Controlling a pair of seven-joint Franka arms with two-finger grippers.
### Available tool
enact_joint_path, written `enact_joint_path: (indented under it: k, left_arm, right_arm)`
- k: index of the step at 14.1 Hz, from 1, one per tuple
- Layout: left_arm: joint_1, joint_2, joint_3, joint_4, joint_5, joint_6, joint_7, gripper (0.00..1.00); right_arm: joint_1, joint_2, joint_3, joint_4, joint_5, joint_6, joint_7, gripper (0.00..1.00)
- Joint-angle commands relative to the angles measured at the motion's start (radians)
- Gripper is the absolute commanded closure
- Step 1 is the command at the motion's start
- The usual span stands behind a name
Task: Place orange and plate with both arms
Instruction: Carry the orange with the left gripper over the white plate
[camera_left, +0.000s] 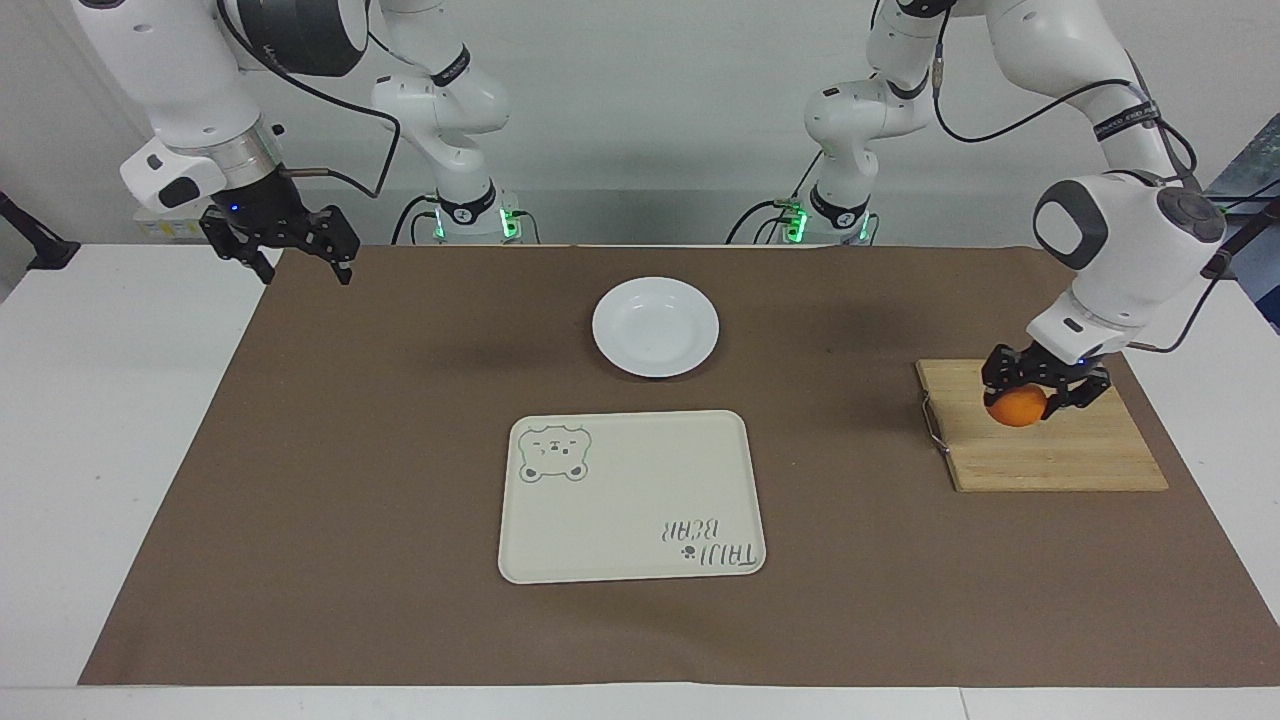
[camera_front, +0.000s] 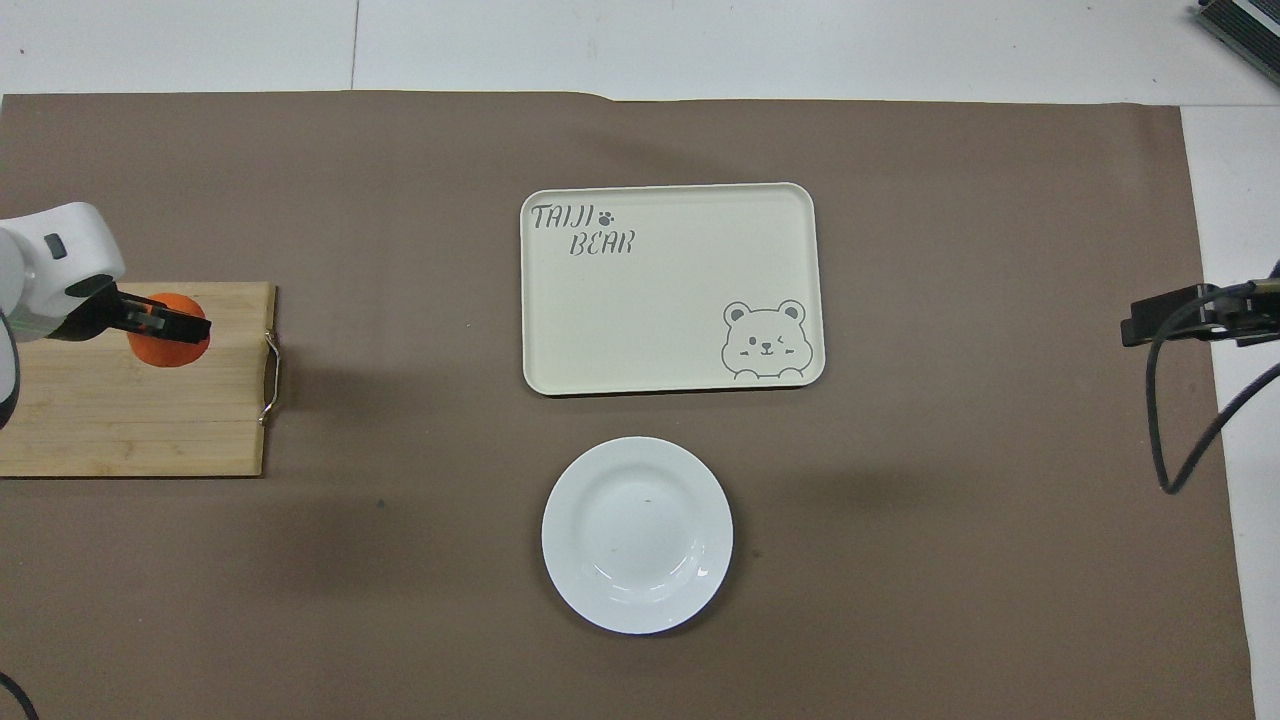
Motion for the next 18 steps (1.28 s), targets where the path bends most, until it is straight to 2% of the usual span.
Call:
enact_joint_path:
  k: [1, 4, 9, 12, 15, 18]
  left_arm:
    - [-0.126, -0.040, 0.014, -0.018, -0.009, -0.084, -0.151, 1.00]
    - [-0.284, -0.052, 0.014, -0.034, -0.009, -0.081, -0.374, 1.00]
    - [-0.519, -0.070, 0.013, -0.035, -0.017, -0.071, -0.635, 1.00]
    - [-0.642, -0.077, 0.013, -0.035, -0.113, -0.065, -0.739, 1.00]
    - [-0.742, -0.077, 0.013, -0.049, -0.114, -0.066, -0.828, 1.00]
    - [-0.811, -0.071, 0.013, -0.101, -0.124, -0.046, -0.830, 1.00]
  right_arm:
    - [-0.005, -0.006, 0.004, -0.009, 0.010, 0.004, 0.018, 0.00]
    - [-0.005, -0.005, 0.003, -0.009, 0.010, 0.004, 0.018, 0.00]
    - [-0.005, -0.005, 0.004, -0.009, 0.010, 0.004, 0.018, 0.00]
    - [-0.005, -0.006, 0.004, -0.009, 0.010, 0.004, 0.018, 0.00]
    - [-0.005, -0.006, 0.003, -0.009, 0.010, 0.004, 0.018, 0.00]
    - [-0.005, -0.006, 0.004, -0.009, 0.010, 0.004, 0.018, 0.00]
